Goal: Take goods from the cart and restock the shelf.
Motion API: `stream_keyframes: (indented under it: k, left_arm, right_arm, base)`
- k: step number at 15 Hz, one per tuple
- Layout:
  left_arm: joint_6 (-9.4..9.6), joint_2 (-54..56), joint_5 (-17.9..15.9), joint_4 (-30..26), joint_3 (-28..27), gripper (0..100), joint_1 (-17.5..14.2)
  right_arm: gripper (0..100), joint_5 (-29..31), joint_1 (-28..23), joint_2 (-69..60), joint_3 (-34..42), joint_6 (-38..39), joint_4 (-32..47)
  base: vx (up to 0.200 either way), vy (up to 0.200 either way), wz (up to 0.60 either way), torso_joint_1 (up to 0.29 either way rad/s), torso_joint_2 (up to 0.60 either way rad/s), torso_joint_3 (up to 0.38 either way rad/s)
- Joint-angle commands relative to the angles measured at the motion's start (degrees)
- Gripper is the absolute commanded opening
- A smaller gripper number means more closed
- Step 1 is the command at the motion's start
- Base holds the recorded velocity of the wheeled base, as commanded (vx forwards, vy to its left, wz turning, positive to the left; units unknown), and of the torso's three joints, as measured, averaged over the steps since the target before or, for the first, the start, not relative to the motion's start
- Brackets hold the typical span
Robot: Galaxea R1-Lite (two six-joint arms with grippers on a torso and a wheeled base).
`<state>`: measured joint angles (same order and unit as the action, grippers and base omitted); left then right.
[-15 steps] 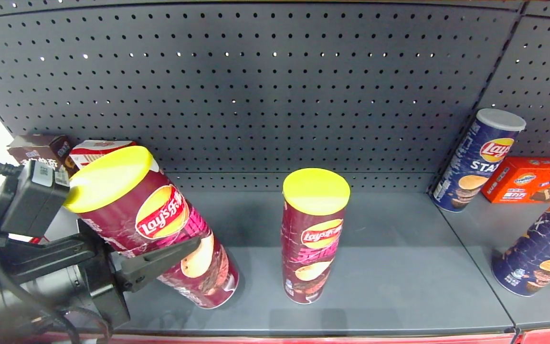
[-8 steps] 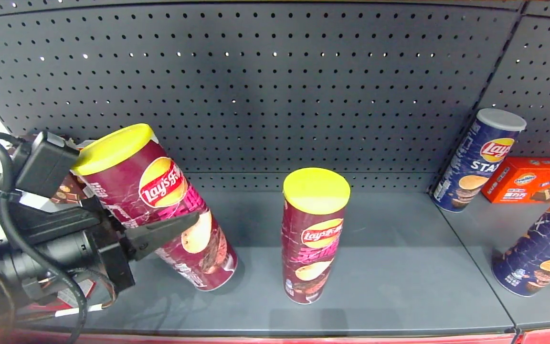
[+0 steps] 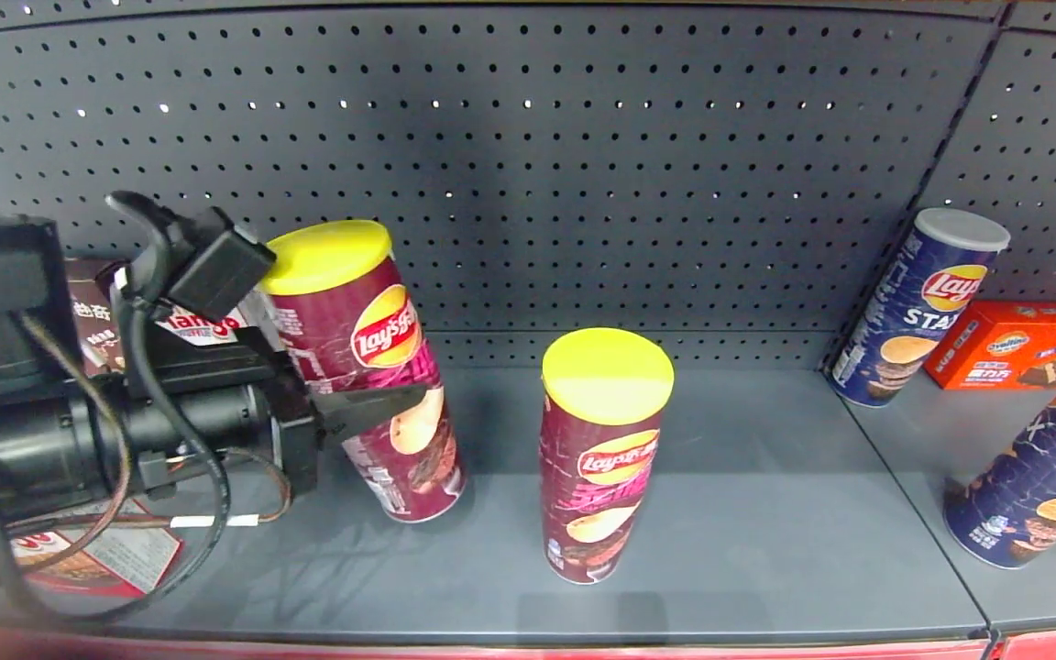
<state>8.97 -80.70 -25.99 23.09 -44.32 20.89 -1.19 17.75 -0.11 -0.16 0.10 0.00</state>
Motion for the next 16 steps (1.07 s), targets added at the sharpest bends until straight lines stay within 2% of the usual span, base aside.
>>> stream_keyframes:
  k: [1, 2, 4, 8, 12, 16]
  left_arm:
    - [4.74, -8.68, -0.03, 0.03, -5.07, 0, 0.20]
    - [5.27, -9.91, -0.03, 0.03, -6.21, 0, 0.55]
    - [5.00, -12.37, 0.24, -0.15, -8.15, 0, 2.13]
    - [5.35, -16.77, 0.24, 0.64, -11.49, 0, 2.31]
    - [5.35, -23.01, 0.33, 6.53, -15.62, 0, 3.19]
    - [5.44, -26.61, 0.33, 7.32, -19.84, 0, 3.89]
  right_arm:
    - [100, -0.04, 0.00, 0.11, -0.02, -0.01, 0.00]
    - [100, -0.04, 0.00, 0.11, -0.02, -0.01, 0.00]
    - [100, -0.04, 0.00, 0.11, -0.02, -0.01, 0.00]
    - [100, -0.04, 0.00, 0.11, 0.07, -0.01, 0.00]
    - [100, -0.04, 0.00, 0.11, -0.02, -0.01, 0.00]
    - [100, -0.04, 0.00, 0.11, -0.02, -0.01, 0.00]
  base:
    - [0.000, 0.000, 0.00, 0.000, 0.00, 0.000]
    - [0.000, 0.000, 0.00, 0.000, 0.00, 0.000]
    - [0.000, 0.000, 0.00, 0.000, 0.00, 0.000]
    - [0.000, 0.000, 0.00, 0.000, 0.00, 0.000]
    - [0.000, 0.000, 0.00, 0.000, 0.00, 0.000]
    - [0.000, 0.000, 0.00, 0.000, 0.00, 0.000]
